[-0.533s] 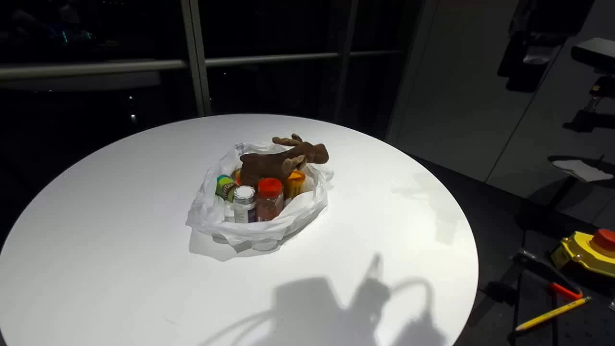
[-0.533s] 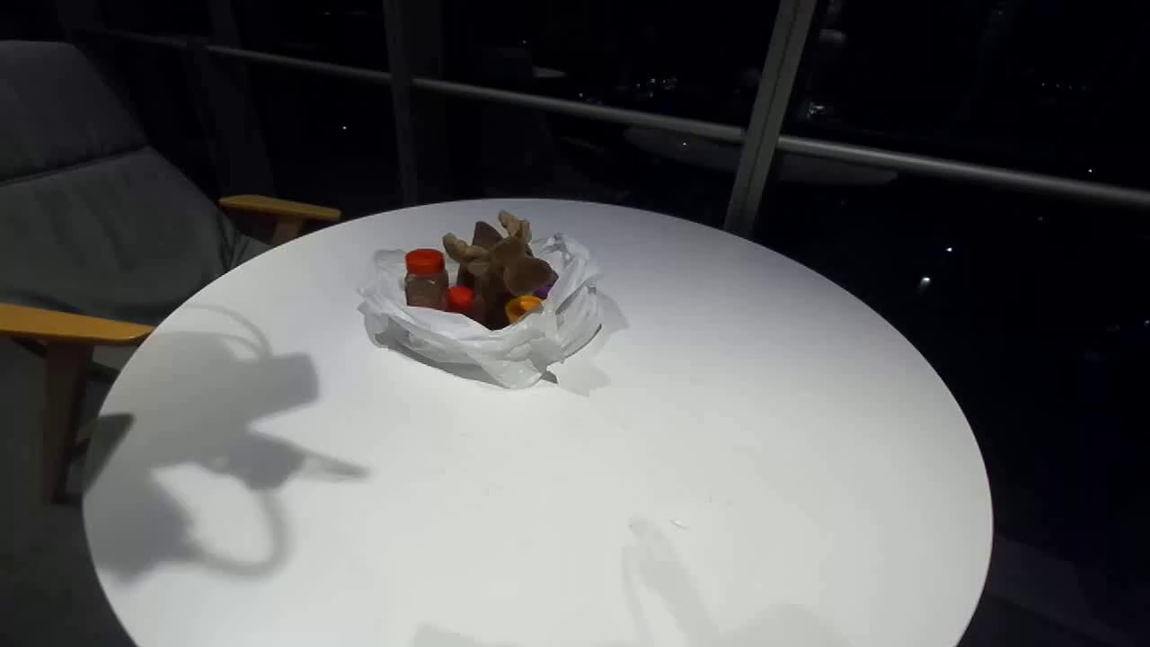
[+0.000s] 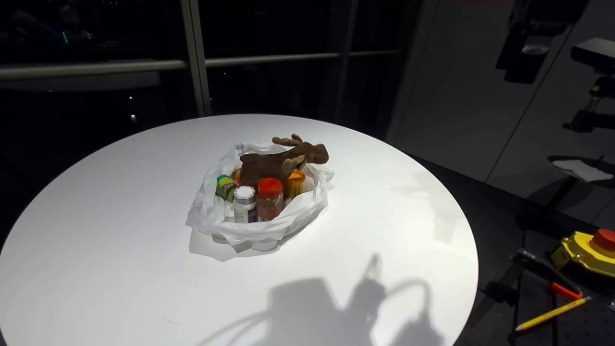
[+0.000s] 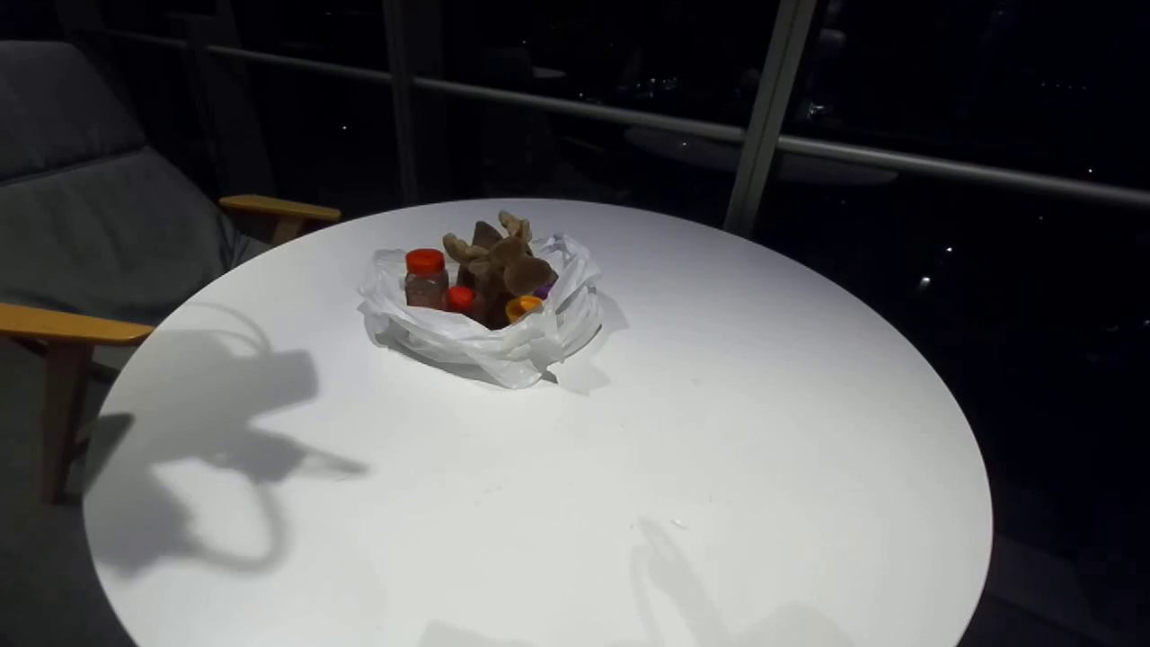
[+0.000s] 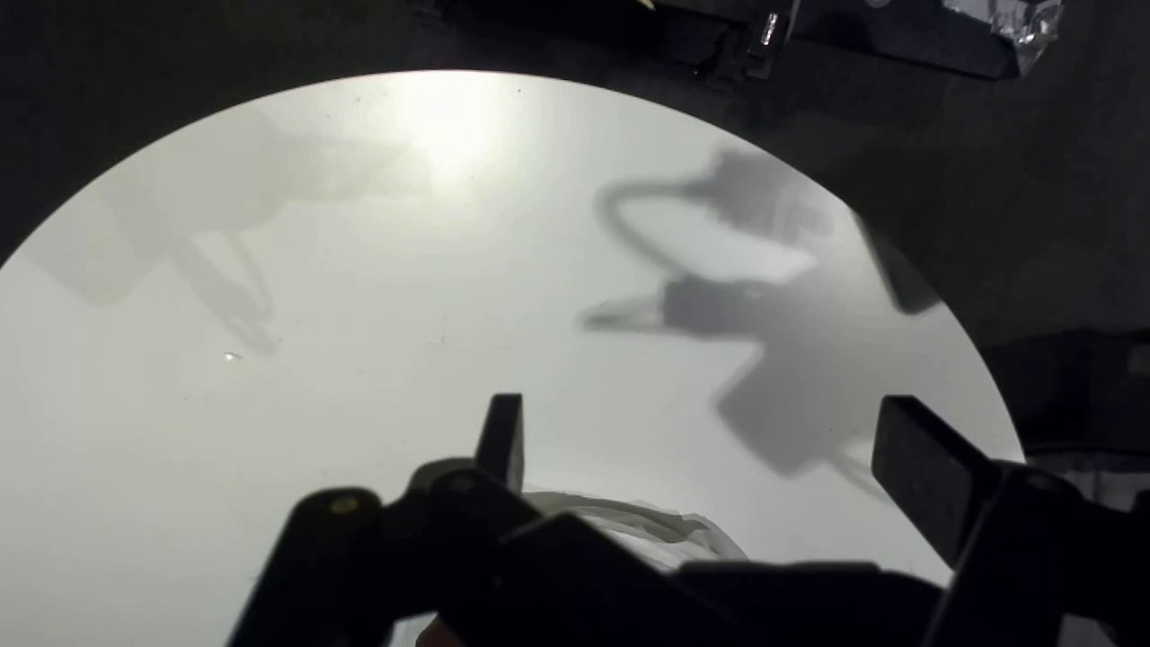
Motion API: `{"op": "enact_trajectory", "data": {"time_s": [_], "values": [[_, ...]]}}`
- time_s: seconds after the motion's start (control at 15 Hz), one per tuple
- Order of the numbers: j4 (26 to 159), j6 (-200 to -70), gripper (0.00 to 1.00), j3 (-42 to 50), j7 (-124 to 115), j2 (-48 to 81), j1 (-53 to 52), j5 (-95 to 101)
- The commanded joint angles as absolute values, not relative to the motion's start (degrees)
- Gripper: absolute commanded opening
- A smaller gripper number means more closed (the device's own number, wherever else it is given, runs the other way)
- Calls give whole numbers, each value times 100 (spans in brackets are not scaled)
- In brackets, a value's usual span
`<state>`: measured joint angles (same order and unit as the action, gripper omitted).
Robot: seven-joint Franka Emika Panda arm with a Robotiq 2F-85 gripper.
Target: Pick up the objects from the plastic bag and put them on the table.
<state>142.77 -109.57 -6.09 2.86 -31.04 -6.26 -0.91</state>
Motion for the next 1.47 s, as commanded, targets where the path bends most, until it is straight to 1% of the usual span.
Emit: {"op": "enact_trajectory", "data": {"time_s": [0.0, 1.0, 1.4], "values": [[14267, -10946, 100, -578, 269, -3100, -662, -74], [14267, -10946, 100, -578, 269, -3100, -662, -74], [13703, -12437, 100, -792, 42, -1639, -626, 93]]}}
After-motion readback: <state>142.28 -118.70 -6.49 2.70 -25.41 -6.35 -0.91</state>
